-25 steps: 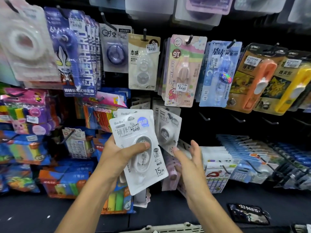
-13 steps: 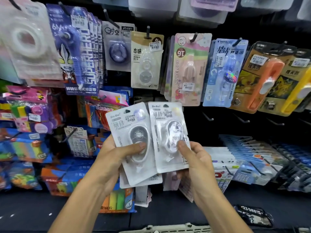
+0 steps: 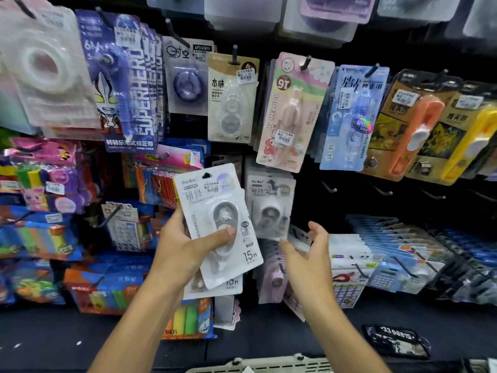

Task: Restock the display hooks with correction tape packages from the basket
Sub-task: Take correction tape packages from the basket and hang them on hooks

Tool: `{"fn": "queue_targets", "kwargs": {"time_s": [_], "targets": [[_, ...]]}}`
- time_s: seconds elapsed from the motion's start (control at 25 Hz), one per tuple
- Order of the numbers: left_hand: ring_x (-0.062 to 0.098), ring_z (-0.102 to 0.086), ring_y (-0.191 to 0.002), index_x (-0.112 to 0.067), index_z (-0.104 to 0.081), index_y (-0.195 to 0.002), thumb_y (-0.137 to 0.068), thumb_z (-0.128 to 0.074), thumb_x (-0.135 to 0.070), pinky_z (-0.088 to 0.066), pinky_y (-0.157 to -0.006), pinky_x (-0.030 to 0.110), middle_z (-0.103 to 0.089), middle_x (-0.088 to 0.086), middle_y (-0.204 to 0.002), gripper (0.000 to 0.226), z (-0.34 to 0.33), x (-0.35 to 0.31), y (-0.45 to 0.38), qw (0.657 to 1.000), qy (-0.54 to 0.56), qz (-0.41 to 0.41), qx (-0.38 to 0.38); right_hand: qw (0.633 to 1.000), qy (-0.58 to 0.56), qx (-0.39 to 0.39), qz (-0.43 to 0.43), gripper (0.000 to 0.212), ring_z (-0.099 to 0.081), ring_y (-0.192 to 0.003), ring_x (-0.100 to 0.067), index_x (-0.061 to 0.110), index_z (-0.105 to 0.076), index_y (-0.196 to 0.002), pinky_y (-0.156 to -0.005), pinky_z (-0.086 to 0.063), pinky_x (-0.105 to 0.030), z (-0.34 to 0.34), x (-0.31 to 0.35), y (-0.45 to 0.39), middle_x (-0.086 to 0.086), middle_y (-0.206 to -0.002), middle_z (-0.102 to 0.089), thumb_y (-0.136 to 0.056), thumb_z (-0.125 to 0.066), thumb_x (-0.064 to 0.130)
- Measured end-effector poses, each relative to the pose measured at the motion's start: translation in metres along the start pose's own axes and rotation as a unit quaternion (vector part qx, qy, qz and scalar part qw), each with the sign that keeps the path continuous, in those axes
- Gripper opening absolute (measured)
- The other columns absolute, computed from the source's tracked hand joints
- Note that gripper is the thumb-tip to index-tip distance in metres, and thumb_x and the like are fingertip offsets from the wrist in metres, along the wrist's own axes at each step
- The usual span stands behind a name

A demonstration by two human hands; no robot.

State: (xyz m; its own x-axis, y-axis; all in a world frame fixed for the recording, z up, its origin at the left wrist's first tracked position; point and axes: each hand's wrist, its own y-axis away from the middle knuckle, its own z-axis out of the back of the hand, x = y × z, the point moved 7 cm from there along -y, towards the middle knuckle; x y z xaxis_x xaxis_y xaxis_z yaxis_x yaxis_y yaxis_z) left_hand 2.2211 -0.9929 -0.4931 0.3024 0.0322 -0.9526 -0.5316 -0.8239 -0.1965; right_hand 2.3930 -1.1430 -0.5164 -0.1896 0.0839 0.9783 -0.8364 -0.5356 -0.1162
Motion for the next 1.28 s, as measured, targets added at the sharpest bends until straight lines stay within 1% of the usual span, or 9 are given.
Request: {"fn": "queue_targets", "kwargs": {"time_s": [0.16, 0.24, 0.36, 0.56, 0.8, 0.92, 1.04, 1.16, 1.28], "targets": [[0.024, -0.077, -0.099, -0.024, -0.067, -0.118, -0.052, -0.095, -0.024, -0.063, -0.078, 0.039, -0.079, 0.002, -0.11, 0.071, -0.014, 0.004, -0.002, 0.998, -0.024, 0.025, 0.042, 0.976, -0.077, 0.182, 0.097, 0.058, -0.071, -0.1, -0.006, 0.058, -0.047, -0.123, -0.08, -0.057, -0.024, -0.036, 0.026, 0.019, 0.012, -0.11, -0.074, -0.075, -0.079, 0.052], [0.029, -0.075, -0.104, -0.021, -0.066, -0.124, -0.057, -0.094, -0.025, -0.063, -0.077, 0.036, -0.077, 0.007, -0.117, 0.073, -0.018, 0.007, -0.001, 0.992, 0.028, 0.072, 0.097, 0.975, -0.104, 0.156, 0.117, 0.054, -0.074, -0.094, -0.013, 0.055, -0.05, -0.121, -0.08, -0.06, -0.034, -0.033, 0.032, 0.01, 0.004, -0.101, -0.076, -0.079, -0.081, 0.04], [0.035, -0.075, -0.102, -0.024, -0.069, -0.123, -0.068, -0.089, -0.006, -0.064, -0.073, 0.04, -0.075, 0.013, -0.119, 0.06, -0.017, 0.005, 0.004, 0.984, 0.065, 0.099, 0.129, 0.979, -0.157, 0.076, 0.109, 0.039, -0.071, -0.078, -0.014, 0.052, -0.06, -0.109, -0.065, -0.057, -0.029, -0.011, 0.031, 0.001, 0.006, -0.085, -0.071, -0.093, -0.072, 0.018], [0.029, -0.076, -0.099, -0.021, -0.069, -0.118, -0.086, -0.069, 0.006, -0.06, -0.081, 0.044, -0.078, 0.007, -0.112, 0.043, 0.006, -0.009, -0.002, 0.998, 0.045, 0.04, -0.019, 0.989, -0.092, -0.047, 0.108, 0.021, -0.064, -0.061, -0.022, 0.038, -0.063, -0.098, -0.051, -0.054, -0.035, 0.019, 0.01, 0.017, 0.021, -0.091, -0.067, -0.102, -0.057, 0.019], [0.025, -0.075, -0.102, -0.025, -0.07, -0.114, -0.086, -0.067, 0.008, -0.056, -0.088, 0.044, -0.079, 0.002, -0.112, 0.043, 0.012, -0.014, -0.002, 0.997, 0.048, 0.005, -0.06, 0.988, 0.017, -0.059, 0.142, 0.021, -0.06, -0.067, 0.001, 0.039, -0.064, -0.096, -0.059, -0.043, -0.009, 0.016, 0.007, 0.027, 0.02, -0.09, -0.067, -0.101, -0.057, 0.02], [0.023, -0.075, -0.104, -0.027, -0.071, -0.112, -0.085, -0.067, 0.007, -0.055, -0.09, 0.043, -0.079, 0.0, -0.112, 0.044, 0.011, -0.015, -0.002, 0.997, 0.047, -0.004, -0.062, 0.999, -0.026, 0.033, 0.023, 0.04, -0.068, -0.072, -0.009, 0.043, -0.062, -0.121, -0.063, -0.058, -0.03, -0.005, -0.002, 0.012, 0.017, -0.121, -0.062, -0.101, -0.053, 0.01], [0.023, -0.075, -0.103, -0.028, -0.067, -0.114, -0.088, -0.064, 0.007, -0.056, -0.087, 0.043, -0.079, -0.001, -0.11, 0.044, 0.007, -0.007, -0.003, 0.998, 0.023, 0.01, -0.06, 0.992, 0.088, 0.075, 0.041, 0.055, -0.051, -0.132, -0.013, 0.043, -0.041, -0.143, -0.1, -0.052, -0.047, -0.013, 0.005, 0.009, 0.021, -0.152, -0.035, -0.096, -0.061, 0.023], [0.025, -0.075, -0.104, -0.025, -0.063, -0.12, -0.088, -0.062, 0.008, -0.058, -0.084, 0.041, -0.078, 0.001, -0.111, 0.046, -0.014, 0.001, -0.002, 0.999, 0.028, 0.034, 0.001, 0.977, -0.004, 0.154, 0.15, 0.055, -0.052, -0.126, 0.003, 0.056, -0.041, -0.131, -0.1, -0.05, -0.03, -0.031, 0.033, 0.026, 0.041, -0.134, -0.046, -0.086, -0.07, 0.045], [0.012, -0.073, -0.104, -0.029, -0.065, -0.122, -0.091, -0.064, -0.001, -0.06, -0.083, 0.027, -0.076, -0.007, -0.117, 0.041, -0.039, -0.004, 0.001, 0.996, -0.017, 0.0, 0.091, 0.971, -0.071, 0.174, 0.15, 0.051, -0.061, -0.12, -0.007, 0.048, -0.053, -0.125, -0.1, -0.053, -0.037, -0.04, 0.041, 0.018, 0.02, -0.128, -0.062, -0.088, -0.076, 0.022]]}}
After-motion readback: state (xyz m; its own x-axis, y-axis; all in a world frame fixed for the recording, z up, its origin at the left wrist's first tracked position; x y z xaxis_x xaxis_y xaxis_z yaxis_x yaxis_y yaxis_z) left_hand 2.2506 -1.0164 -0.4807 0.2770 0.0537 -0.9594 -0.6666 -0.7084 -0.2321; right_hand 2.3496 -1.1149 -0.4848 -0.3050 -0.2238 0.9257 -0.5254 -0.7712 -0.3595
